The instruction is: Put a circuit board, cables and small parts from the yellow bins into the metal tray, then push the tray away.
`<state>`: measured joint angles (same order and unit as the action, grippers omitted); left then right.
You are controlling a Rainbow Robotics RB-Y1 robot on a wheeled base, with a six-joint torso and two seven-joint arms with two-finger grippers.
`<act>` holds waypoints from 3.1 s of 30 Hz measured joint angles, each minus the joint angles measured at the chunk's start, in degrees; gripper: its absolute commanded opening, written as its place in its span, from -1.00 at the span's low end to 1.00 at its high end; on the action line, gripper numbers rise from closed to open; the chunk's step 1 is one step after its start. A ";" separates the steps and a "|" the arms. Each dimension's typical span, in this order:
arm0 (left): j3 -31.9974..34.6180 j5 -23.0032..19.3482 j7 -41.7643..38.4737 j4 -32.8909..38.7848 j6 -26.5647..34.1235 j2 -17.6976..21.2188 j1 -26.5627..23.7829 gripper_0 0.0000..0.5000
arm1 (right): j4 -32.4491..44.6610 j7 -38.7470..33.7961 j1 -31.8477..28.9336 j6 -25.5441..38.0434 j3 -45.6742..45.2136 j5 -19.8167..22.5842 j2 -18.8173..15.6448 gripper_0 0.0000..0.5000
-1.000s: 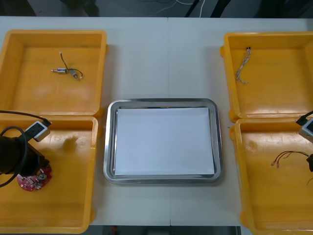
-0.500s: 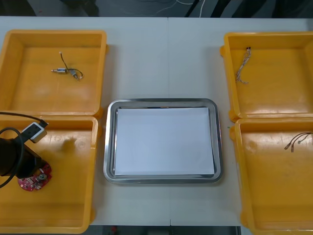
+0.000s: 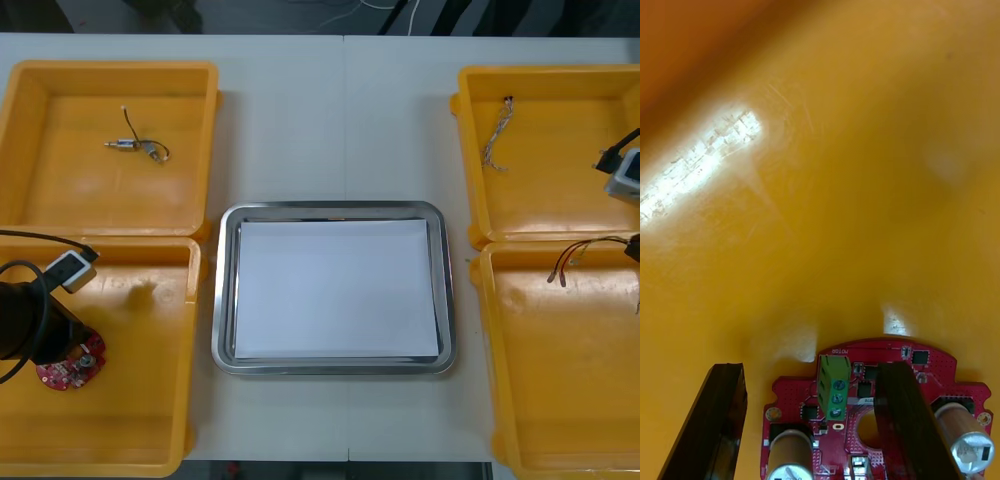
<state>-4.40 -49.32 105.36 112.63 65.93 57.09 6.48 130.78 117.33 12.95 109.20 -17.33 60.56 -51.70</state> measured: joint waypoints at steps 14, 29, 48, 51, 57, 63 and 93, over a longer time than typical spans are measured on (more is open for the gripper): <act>-0.07 0.29 0.00 -0.04 0.00 0.00 0.00 1.00 | 0.03 -1.65 10.61 0.57 12.44 1.42 -0.79 -1.00; -0.38 0.71 0.00 -0.10 -0.07 0.00 0.00 1.00 | 0.04 -4.68 18.68 0.59 23.80 1.48 -0.84 -1.00; -1.30 1.34 0.00 -0.14 -0.42 0.00 0.00 -1.00 | 0.05 -5.81 20.77 0.59 26.88 2.15 -0.72 -1.00; -1.30 1.34 0.00 -0.14 -0.42 0.00 0.00 -1.00 | 0.05 -5.81 20.79 0.59 27.51 2.04 -0.69 -1.00; -1.30 1.31 0.00 -0.14 -0.42 0.00 0.00 -1.00 | 0.05 -5.81 21.10 0.59 28.56 2.00 -0.63 -1.00; -1.06 0.56 0.00 0.90 1.58 0.00 0.00 -1.00 | 0.05 -5.81 21.75 0.60 29.17 2.02 -0.56 -1.00; 10.69 -7.66 -5.50 22.39 31.46 0.00 -5.15 -1.00 | 0.05 -5.89 21.98 0.60 29.50 2.02 -0.51 -1.00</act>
<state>6.29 -56.99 99.85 135.03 97.39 57.09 1.33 130.83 111.44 34.93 109.79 12.18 62.58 -52.20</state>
